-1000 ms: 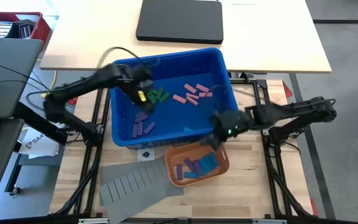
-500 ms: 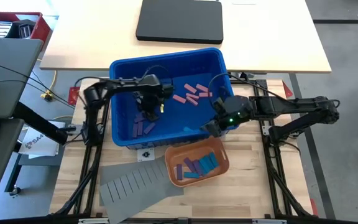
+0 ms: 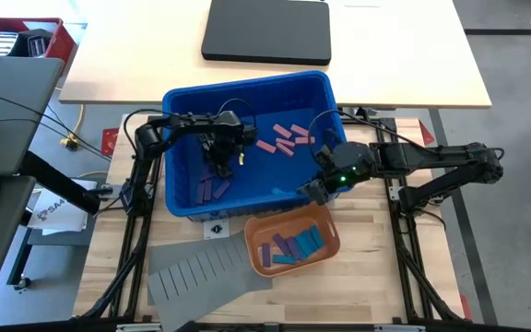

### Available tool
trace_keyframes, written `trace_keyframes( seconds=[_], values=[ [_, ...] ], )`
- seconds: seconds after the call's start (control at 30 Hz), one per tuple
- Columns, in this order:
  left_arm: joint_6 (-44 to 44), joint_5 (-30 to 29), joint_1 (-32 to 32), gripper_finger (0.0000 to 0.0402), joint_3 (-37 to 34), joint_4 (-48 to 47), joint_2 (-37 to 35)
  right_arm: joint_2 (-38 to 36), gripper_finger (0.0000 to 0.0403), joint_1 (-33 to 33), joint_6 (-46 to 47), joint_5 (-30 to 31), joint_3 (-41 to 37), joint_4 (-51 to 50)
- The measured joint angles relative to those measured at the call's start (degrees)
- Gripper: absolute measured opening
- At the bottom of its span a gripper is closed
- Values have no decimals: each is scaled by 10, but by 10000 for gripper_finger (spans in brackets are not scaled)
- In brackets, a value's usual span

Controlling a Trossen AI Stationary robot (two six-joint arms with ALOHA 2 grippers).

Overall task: Sort blocks
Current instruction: Put the purple block into the orange bin

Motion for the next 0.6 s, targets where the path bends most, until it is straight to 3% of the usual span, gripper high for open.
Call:
trace_keyframes(
  seconds=[0.47, 0.6],
  values=[
    [6, 39, -17, 171, 0, 76, 0, 0, 144, 0, 4, 1, 0, -3],
    [13, 41, -29, 144, 0, 76, 0, 0, 144, 0, 5, 2, 0, -3]
  ],
)
